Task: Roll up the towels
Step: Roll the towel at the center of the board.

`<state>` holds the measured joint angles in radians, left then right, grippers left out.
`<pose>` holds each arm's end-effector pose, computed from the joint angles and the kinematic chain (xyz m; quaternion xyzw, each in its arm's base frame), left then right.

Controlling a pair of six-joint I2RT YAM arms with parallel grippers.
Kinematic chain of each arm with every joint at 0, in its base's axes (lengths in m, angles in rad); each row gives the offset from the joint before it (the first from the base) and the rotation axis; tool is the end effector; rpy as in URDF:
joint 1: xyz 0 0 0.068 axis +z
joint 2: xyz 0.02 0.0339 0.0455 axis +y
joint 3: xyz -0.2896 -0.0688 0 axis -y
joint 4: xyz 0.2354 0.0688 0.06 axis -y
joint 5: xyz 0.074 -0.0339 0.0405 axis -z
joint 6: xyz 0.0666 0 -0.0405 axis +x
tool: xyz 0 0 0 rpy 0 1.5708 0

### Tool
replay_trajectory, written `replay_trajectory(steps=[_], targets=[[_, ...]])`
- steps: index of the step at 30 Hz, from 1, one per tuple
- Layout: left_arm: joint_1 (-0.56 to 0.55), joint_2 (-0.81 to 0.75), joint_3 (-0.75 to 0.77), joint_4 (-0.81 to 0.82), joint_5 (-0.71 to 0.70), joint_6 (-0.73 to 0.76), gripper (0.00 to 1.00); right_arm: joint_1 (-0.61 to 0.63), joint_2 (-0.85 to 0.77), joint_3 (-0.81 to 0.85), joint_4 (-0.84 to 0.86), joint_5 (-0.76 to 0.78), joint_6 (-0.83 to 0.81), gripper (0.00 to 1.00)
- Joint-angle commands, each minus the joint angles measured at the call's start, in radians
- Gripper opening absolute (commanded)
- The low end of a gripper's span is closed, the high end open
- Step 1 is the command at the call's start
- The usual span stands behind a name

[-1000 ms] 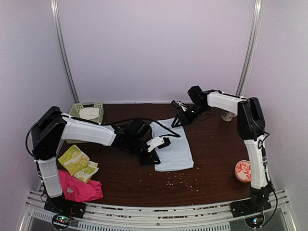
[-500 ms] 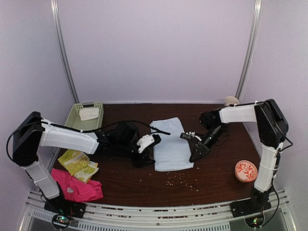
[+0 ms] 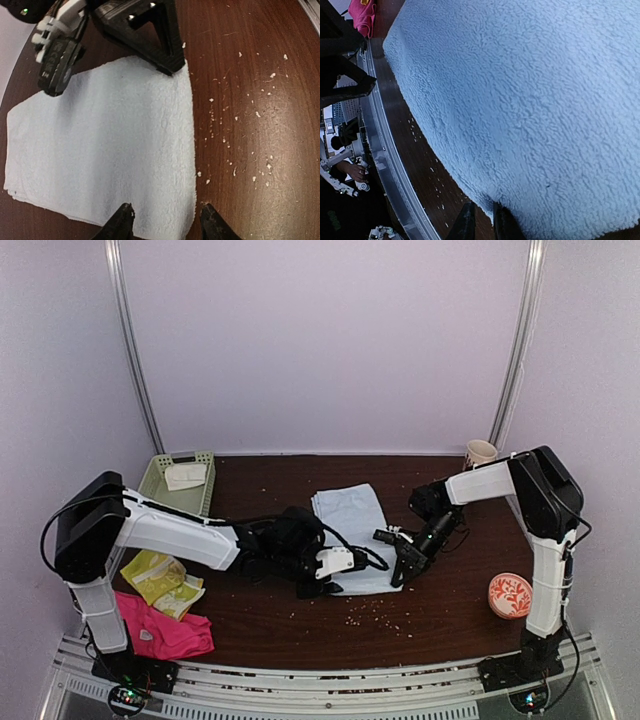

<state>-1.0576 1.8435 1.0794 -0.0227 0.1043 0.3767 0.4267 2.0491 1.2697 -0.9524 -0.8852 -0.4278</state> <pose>0.1945 -0.3593 0.1735 0.6216 0.6825 -0.1728 0.3435 0.2921 0.1894 0.1332 0.3419 -0.8340 -0.4269 0.0724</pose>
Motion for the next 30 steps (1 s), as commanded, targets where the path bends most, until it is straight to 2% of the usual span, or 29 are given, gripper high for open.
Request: replay_trajectory(steps=[1,9,16,20,26,28,30], targets=[[-0.013,0.060,0.074,0.030,0.039,0.119,0.47,-0.011,0.029,-0.024,0.058,0.143,0.020,0.15],[-0.024,0.151,0.137,0.009,0.082,0.144,0.47,-0.013,0.039,-0.023,0.051,0.135,0.016,0.16],[-0.030,0.219,0.156,0.002,-0.009,0.146,0.40,-0.013,0.045,-0.024,0.043,0.126,0.008,0.17],[-0.033,0.239,0.156,-0.014,-0.033,0.156,0.29,-0.014,0.041,-0.024,0.040,0.123,0.006,0.18],[-0.032,0.226,0.149,-0.009,-0.028,0.152,0.05,-0.016,-0.002,-0.006,0.009,0.096,-0.023,0.21],[-0.032,0.222,0.150,-0.017,0.000,0.142,0.01,-0.022,-0.042,0.017,-0.024,0.086,-0.050,0.23],[-0.030,0.220,0.159,-0.030,0.039,0.120,0.00,-0.037,-0.096,0.030,-0.037,0.076,-0.067,0.27]])
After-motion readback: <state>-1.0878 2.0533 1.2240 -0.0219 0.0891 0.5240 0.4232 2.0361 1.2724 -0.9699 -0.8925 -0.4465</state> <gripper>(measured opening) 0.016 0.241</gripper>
